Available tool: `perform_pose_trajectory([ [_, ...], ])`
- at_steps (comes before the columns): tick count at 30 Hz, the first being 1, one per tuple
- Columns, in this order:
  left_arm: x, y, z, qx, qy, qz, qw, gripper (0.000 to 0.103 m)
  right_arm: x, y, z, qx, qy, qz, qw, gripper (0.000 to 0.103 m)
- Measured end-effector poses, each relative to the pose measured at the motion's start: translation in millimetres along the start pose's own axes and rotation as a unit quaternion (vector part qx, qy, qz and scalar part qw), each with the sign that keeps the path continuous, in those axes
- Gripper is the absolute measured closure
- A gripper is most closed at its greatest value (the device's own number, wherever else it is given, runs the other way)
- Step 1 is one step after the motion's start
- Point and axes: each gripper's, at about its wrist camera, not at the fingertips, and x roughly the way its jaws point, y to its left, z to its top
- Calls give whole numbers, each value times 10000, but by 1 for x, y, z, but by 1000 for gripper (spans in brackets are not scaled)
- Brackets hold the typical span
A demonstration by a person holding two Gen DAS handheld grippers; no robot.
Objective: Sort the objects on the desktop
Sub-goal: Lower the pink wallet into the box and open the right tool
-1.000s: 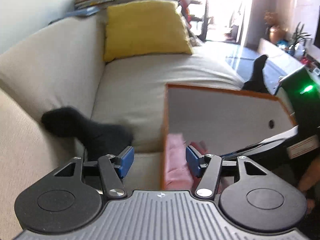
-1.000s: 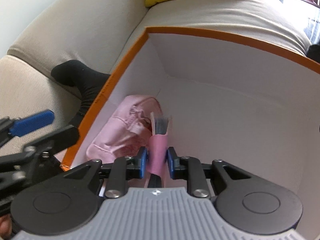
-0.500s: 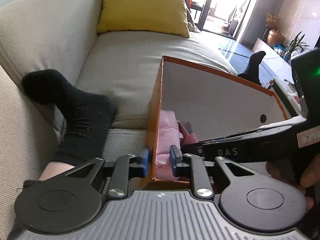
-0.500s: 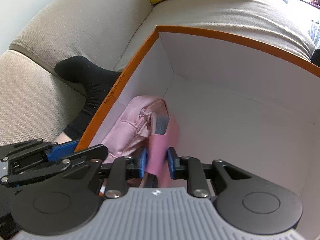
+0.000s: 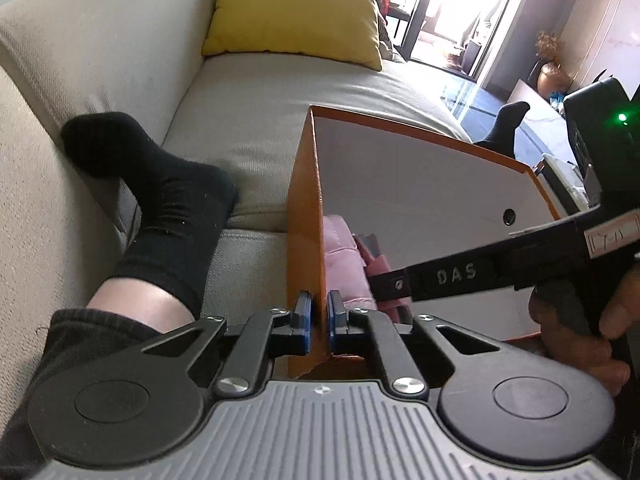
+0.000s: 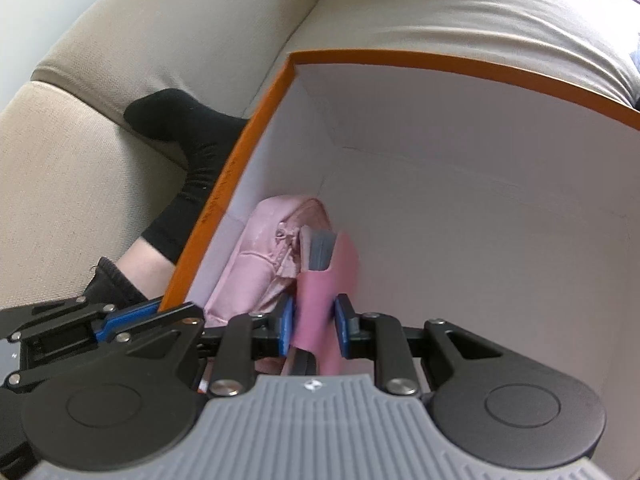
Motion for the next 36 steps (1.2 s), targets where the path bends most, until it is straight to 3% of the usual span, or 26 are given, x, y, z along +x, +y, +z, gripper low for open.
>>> perform_pose_trajectory([
  [7,1,0,2,-4,-6,-17,10000,94,-3,-6,2,118,-54,-75,9999,80],
  [11,-2,2,3,-109,-65,-93,9999,93,-4,0,-3,-60,174,126,9998,80],
  [13,-4,2,6,-77,-85,-117,9999,80,-6,1,-6,-111,209,159,9996,80],
  [15,-2,1,10,-99,-80,-90,9999,53,-6,-1,-6,-65,226,183,9996,79],
  [16,0,2,12,-140,-72,-70,9999,50,-6,-2,-6,-44,235,191,9995,79],
  [23,20,0,13,-115,320,8,9994,51,-10,-11,-8,163,248,233,9993,79],
  [31,18,-2,10,-27,307,144,9994,54,-24,-24,-8,445,-29,34,9990,80],
  [36,19,-3,9,-38,315,100,9994,56,-13,-13,-3,461,55,-33,9989,80],
])
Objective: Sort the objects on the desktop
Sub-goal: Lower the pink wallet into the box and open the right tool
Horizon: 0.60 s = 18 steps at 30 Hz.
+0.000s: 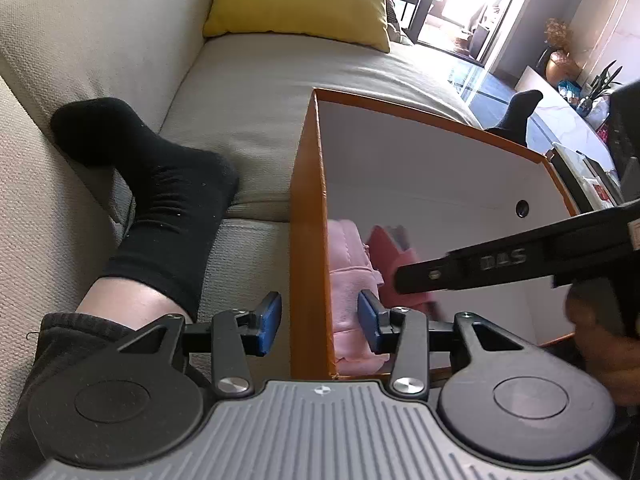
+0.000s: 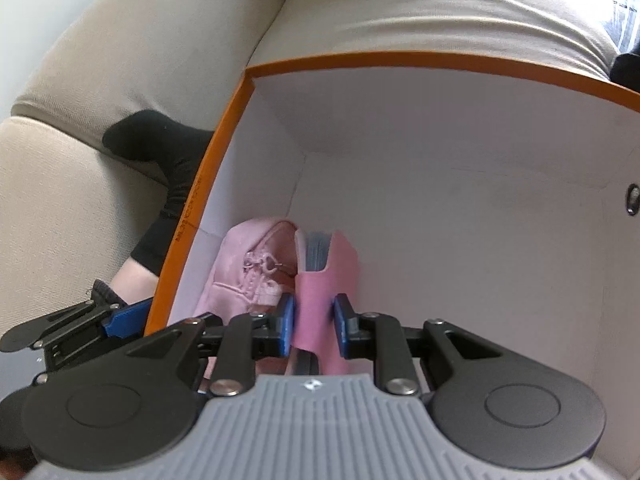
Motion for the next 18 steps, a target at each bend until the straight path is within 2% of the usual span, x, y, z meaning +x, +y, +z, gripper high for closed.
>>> perform_pose_trajectory([
  [6,-3,4,1,-92,-32,6,10000,56,4,7,2,168,98,161,9997,78],
  [9,-4,4,0,-139,-62,-11,9999,56,2,-1,1,431,287,434,9977,70],
  [18,-4,5,-4,-196,-158,-64,9997,61,12,5,0,524,227,597,9966,74],
])
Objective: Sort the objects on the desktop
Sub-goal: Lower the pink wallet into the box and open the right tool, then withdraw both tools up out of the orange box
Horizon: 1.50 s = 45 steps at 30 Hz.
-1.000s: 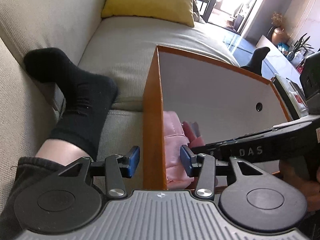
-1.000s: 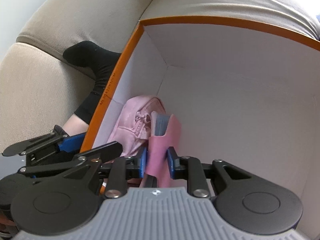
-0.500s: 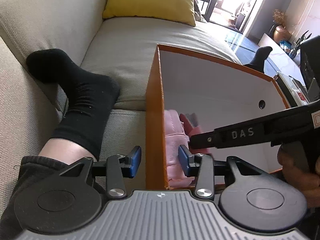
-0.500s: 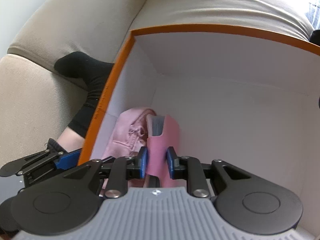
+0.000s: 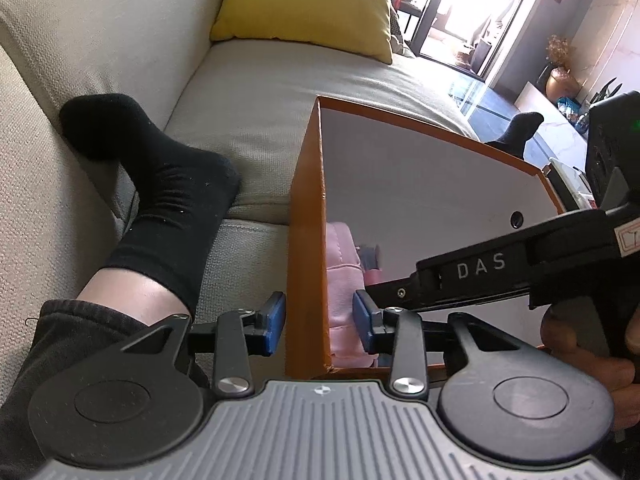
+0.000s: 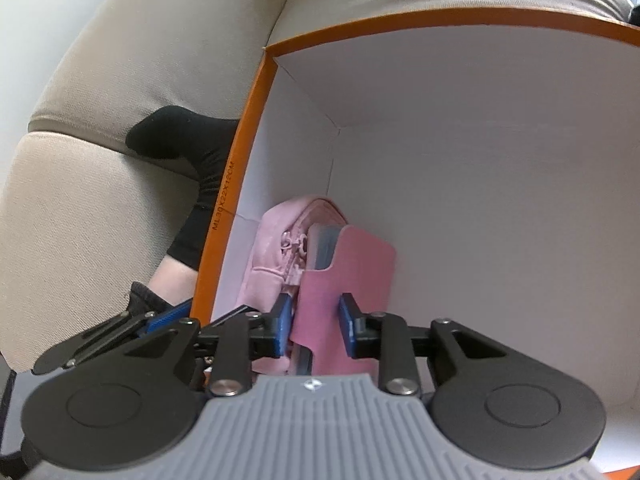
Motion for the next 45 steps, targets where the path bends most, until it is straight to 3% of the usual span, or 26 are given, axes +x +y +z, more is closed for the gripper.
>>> perform_pose_trajectory([
  [10,-6,-1,-2,-126,-129,-34,9998,60,-4,2,-3,-134,-164,-64,9998,70],
  [23,-21,0,-2,-238,-383,-61,9990,55,-17,-2,-4,-311,-421,-66,9986,55],
  [31,-40,-4,-5,-243,-651,-59,9976,55,-30,3,-14,-714,-729,-224,9945,54],
  [38,-67,-11,-16,-264,-996,-9,9947,55,-52,14,-36,-1345,-1435,-285,9801,53],
  [41,-77,-15,-23,-261,-1120,41,9934,55,-63,17,-52,-1639,-1740,-255,9707,47],
  [45,-89,-22,-35,-214,-1251,223,9917,55,-69,22,-72,-2033,-1993,-273,9582,46],
])
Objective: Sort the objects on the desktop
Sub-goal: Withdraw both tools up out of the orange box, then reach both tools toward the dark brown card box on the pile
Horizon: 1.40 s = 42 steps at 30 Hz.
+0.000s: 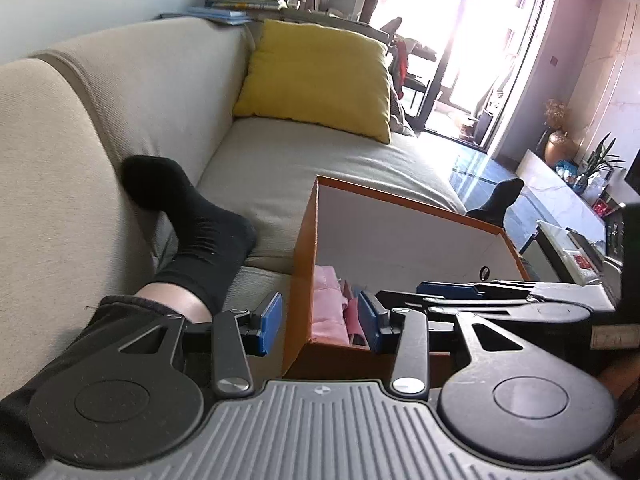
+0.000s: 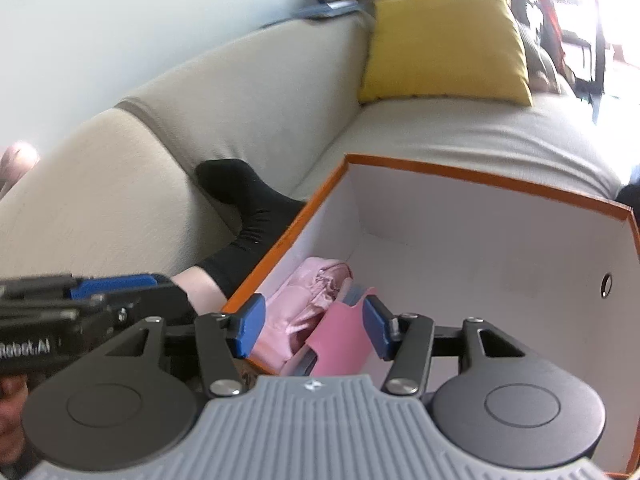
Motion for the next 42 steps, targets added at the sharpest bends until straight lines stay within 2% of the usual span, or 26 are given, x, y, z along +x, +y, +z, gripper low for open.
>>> perform_pose_trajectory([
  [3,-8,-4,-8,76,-102,109,9999,55,-5,5,-10,-140,-19,35,9999,45],
  [7,-14,-7,-21,124,-126,207,9996,55,-11,9,-22,-226,-63,-137,9996,41],
  [13,-17,-3,-40,-48,114,125,9998,55,-23,14,-41,-335,-83,-137,9993,40],
  [17,-17,-2,-52,-102,342,36,9994,55,-33,25,-48,-737,-212,-154,9969,41],
  [21,-20,-2,-64,-34,467,141,9988,55,-42,38,-51,-1103,-310,-41,9934,41],
  [24,-22,-1,-70,-30,533,190,9984,55,-42,45,-57,-1290,-192,40,9915,43],
  [26,-22,1,-74,-56,588,175,9981,55,-38,47,-62,-1292,-45,82,9916,53],
  [27,-24,2,-77,-61,616,167,9979,55,-36,47,-65,-1283,24,93,9917,54],
  [42,-15,12,-99,-302,945,135,9950,55,-9,37,-89,-961,807,-23,9921,54],
])
